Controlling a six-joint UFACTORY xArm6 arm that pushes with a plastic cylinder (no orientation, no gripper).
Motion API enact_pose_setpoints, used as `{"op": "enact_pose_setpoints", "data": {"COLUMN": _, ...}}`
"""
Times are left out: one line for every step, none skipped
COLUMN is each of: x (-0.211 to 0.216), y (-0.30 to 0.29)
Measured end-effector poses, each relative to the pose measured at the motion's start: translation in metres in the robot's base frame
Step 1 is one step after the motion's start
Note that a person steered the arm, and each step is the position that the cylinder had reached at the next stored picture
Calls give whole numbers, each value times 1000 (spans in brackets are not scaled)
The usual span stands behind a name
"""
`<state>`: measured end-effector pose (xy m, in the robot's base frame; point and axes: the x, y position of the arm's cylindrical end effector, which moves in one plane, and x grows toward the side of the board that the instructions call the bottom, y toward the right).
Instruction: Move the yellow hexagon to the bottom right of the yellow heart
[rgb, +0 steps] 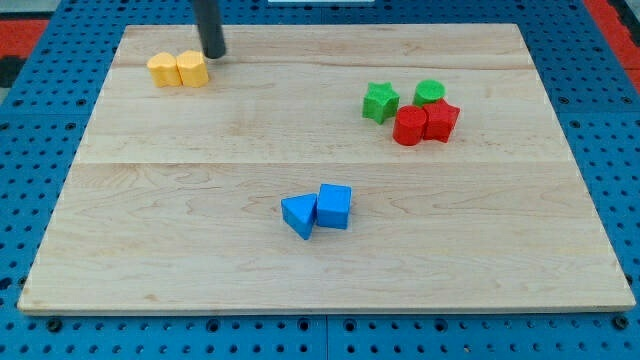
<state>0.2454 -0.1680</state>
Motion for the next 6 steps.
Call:
{"op": "enact_pose_setpoints", "data": {"x": 16, "y": -33}}
{"op": "enact_pose_setpoints", "data": {"x": 44, "y": -1}}
{"op": "enact_pose_setpoints", "data": {"x": 40, "y": 40}}
{"op": "enact_pose_setpoints", "data": {"x": 59, "y": 91}}
{"op": "enact_pose_setpoints", "data": {"x": 112, "y": 93}}
{"op": "enact_pose_setpoints", "data": {"x": 151, "y": 123}}
